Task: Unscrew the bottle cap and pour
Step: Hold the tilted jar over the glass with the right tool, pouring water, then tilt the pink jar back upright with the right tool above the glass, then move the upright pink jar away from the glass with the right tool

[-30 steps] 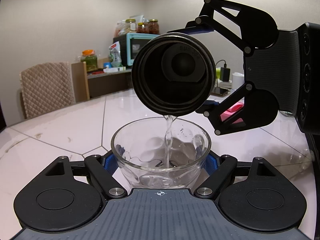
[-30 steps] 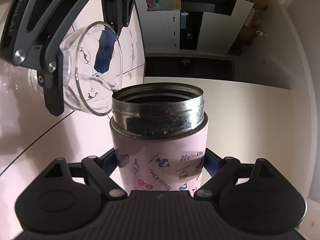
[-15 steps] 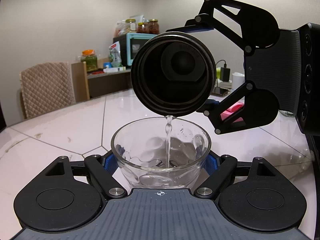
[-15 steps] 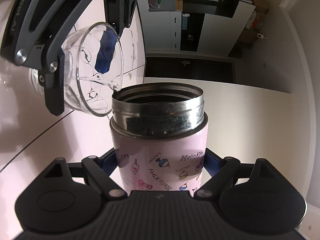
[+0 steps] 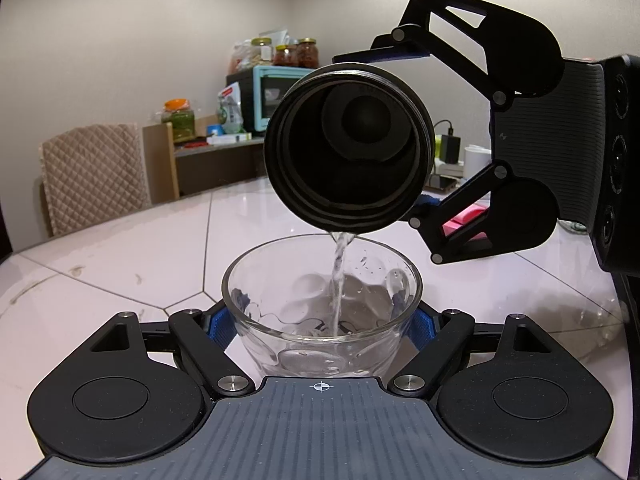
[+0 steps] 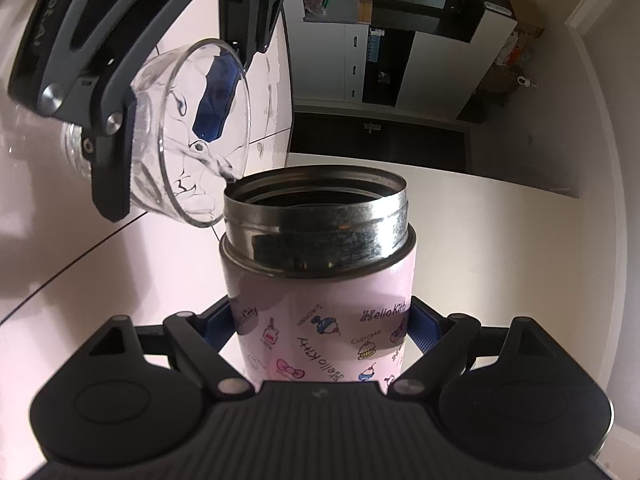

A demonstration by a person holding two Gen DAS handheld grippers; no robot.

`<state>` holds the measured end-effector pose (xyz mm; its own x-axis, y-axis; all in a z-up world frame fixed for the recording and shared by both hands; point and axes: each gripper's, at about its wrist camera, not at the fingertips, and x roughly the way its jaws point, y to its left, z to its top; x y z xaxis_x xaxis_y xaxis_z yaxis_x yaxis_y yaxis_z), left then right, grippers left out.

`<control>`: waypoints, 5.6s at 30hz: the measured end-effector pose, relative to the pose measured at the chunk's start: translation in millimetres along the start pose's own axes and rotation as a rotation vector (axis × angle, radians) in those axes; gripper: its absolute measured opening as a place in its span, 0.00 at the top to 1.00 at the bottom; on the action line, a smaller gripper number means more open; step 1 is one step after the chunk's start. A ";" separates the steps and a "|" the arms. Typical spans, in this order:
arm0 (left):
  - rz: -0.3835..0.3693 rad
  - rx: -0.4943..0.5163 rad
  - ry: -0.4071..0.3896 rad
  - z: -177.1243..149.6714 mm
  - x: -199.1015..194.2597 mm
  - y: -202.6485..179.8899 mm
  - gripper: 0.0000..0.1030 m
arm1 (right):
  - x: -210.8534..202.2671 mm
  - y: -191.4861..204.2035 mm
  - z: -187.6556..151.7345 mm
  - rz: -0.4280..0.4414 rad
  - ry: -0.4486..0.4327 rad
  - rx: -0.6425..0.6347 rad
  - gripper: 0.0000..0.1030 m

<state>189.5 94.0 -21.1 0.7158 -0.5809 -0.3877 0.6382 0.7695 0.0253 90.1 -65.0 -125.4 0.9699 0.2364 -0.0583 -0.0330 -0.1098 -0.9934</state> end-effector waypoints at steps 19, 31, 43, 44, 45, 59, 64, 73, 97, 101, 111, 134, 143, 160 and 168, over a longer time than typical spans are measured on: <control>0.000 -0.001 0.000 -0.2 0.2 -0.5 0.17 | 1.8 7.7 2.6 -0.018 -0.007 -0.051 0.15; 0.001 -0.001 0.000 -0.7 0.1 -1.3 0.17 | 0.9 16.1 8.1 -0.021 -0.009 -0.079 0.15; 0.001 -0.002 0.000 -1.2 0.2 -0.5 0.17 | -0.3 -17.5 -1.2 -0.017 -0.010 -0.086 0.15; 0.001 -0.002 0.000 -1.2 0.3 -0.5 0.17 | 0.7 -17.8 -0.7 -0.016 -0.010 -0.083 0.15; 0.001 -0.002 0.000 -1.3 0.3 -0.6 0.17 | 2.3 -20.2 0.3 -0.013 -0.009 -0.079 0.15; 0.002 -0.001 0.000 -2.2 1.7 -1.4 0.17 | 24.3 -36.0 16.6 -0.002 -0.013 -0.051 0.15; 0.002 -0.002 0.000 -2.2 1.8 -1.3 0.17 | 31.0 -41.3 21.7 0.001 -0.011 -0.028 0.15; 0.003 -0.002 -0.001 -2.4 2.3 -1.5 0.17 | 34.7 -41.0 23.4 0.008 -0.002 0.026 0.15; 0.017 -0.011 0.000 -2.9 3.7 -0.6 0.17 | 29.3 -41.0 20.4 0.033 0.010 0.171 0.15; 0.021 -0.014 0.000 -2.8 4.1 -1.6 0.17 | 26.7 -39.7 18.2 0.040 0.007 0.189 0.15; 0.061 -0.030 0.002 -0.8 6.9 -7.4 0.17 | 29.7 -47.8 13.8 0.061 0.007 0.262 0.15; 0.104 -0.063 0.008 -1.1 3.5 -19.6 0.17 | 25.7 -70.2 6.8 0.106 -0.003 0.418 0.15; 0.151 -0.085 0.008 -0.7 1.0 -27.6 0.17 | 35.1 -87.8 10.2 0.158 0.005 0.528 0.15; 0.243 -0.151 0.011 2.0 -2.4 -41.4 0.17 | 58.7 -119.0 -6.9 0.267 0.045 0.757 0.15; 0.261 -0.166 0.012 3.8 0.2 -40.5 0.17 | 51.2 -117.1 -27.5 0.311 0.056 0.854 0.15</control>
<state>164.9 61.7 -18.7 0.8453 -0.3558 -0.3987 0.3777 0.9256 -0.0251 150.3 -66.6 -9.4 0.8971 0.2660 -0.3529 -0.4407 0.5971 -0.6703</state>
